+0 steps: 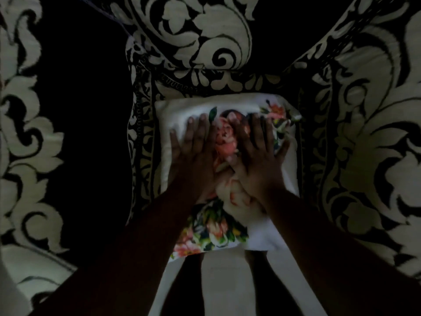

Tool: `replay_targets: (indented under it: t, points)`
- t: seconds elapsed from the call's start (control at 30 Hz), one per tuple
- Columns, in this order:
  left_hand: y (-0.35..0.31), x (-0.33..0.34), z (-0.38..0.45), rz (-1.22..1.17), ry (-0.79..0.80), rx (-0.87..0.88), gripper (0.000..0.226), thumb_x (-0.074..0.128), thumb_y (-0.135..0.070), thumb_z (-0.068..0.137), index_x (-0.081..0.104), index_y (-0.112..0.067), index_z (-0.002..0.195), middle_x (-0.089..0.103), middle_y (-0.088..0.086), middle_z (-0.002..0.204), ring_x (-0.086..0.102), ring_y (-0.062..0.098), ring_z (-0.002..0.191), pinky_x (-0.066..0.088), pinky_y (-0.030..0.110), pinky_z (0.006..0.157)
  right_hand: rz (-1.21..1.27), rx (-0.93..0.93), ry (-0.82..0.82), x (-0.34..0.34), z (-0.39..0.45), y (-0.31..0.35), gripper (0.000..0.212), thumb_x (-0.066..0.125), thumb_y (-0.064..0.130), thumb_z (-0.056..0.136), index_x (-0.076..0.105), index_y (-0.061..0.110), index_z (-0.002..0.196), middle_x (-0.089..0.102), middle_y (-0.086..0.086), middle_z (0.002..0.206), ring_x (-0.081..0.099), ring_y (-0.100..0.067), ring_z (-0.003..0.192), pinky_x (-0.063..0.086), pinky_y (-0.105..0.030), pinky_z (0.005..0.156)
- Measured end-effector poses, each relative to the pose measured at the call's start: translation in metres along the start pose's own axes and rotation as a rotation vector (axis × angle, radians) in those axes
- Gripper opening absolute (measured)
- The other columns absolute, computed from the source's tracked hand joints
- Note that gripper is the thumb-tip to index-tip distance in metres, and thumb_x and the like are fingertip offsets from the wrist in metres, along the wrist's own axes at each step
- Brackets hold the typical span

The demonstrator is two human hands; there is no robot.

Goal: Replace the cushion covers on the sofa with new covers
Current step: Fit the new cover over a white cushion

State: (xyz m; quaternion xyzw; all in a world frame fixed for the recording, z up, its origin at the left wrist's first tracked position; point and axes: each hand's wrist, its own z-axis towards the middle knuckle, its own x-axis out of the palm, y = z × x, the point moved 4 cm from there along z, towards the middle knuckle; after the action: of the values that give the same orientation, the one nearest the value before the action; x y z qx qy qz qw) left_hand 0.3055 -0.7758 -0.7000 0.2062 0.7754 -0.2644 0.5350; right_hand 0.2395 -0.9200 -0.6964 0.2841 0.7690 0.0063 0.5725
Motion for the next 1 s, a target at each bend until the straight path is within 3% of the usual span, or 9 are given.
replay_targets:
  t: [0.13,0.23,0.3,0.43,0.6,0.73,1.0]
  points:
    - [-0.029,-0.016,-0.045,0.004,-0.128,0.047,0.082,0.025,-0.063,0.104,0.008,-0.008,0.162,0.001,0.019,0.169,0.002,0.037,0.156,0.008,0.07,0.119,-0.002,0.016,0.023,-0.014,-0.058,-0.012,0.077,0.006,0.074,0.095,0.008,0.035,0.162,-0.008,-0.001,0.17,-0.015,-0.028,0.155,0.002,-0.078,0.112]
    - [-0.042,-0.019,-0.062,-0.059,-0.198,-0.155,0.067,0.027,-0.043,0.108,0.006,-0.011,0.163,0.002,0.017,0.169,0.004,0.035,0.157,0.009,0.068,0.12,-0.265,0.019,-0.076,-0.025,-0.067,-0.003,0.067,0.026,0.052,0.105,0.018,0.017,0.162,0.001,-0.012,0.17,-0.009,-0.035,0.155,0.003,-0.08,0.11]
    - [-0.048,-0.012,-0.066,-0.051,-0.191,-0.217,0.065,0.029,-0.04,0.107,0.013,-0.009,0.162,0.006,0.017,0.169,0.006,0.033,0.157,0.012,0.067,0.121,-0.298,-0.009,-0.132,-0.018,-0.067,0.001,0.069,0.039,0.047,0.106,0.017,0.012,0.161,0.0,-0.015,0.169,-0.006,-0.036,0.155,0.004,-0.077,0.113]
    - [-0.033,0.013,-0.046,-0.014,-0.091,-0.24,0.079,0.03,-0.053,0.101,0.011,-0.006,0.162,0.002,0.017,0.169,0.0,0.032,0.157,0.007,0.067,0.12,-0.21,-0.039,-0.072,0.01,-0.04,-0.007,0.073,0.033,0.055,0.104,0.002,0.025,0.163,-0.008,-0.017,0.168,-0.008,-0.04,0.155,0.007,-0.075,0.114]
    - [-0.005,0.036,0.01,-0.02,-0.067,-0.287,0.082,0.017,-0.058,0.098,0.001,-0.009,0.162,-0.006,0.015,0.17,-0.007,0.031,0.157,0.001,0.066,0.121,-0.149,-0.012,-0.04,0.028,0.028,-0.01,0.075,0.029,0.063,0.1,-0.012,0.039,0.158,-0.013,-0.008,0.169,-0.014,-0.034,0.155,-0.003,-0.07,0.117]
    - [0.012,0.041,0.053,0.009,-0.087,-0.268,0.079,0.015,-0.057,0.1,0.006,-0.01,0.163,0.0,0.015,0.17,-0.003,0.031,0.157,0.004,0.068,0.119,-0.085,0.009,-0.04,0.029,0.068,-0.012,0.069,0.03,0.061,0.102,-0.002,0.042,0.16,-0.012,-0.003,0.17,-0.015,-0.029,0.155,-0.01,-0.067,0.117]
    - [0.027,0.04,0.108,0.014,-0.093,-0.243,0.079,0.017,-0.062,0.099,0.0,-0.018,0.163,-0.003,0.008,0.171,-0.005,0.025,0.158,-0.004,0.064,0.121,-0.115,0.004,-0.068,0.028,0.114,-0.016,0.06,0.019,0.059,0.103,0.004,0.044,0.16,-0.005,-0.001,0.171,-0.01,-0.025,0.156,-0.003,-0.069,0.117]
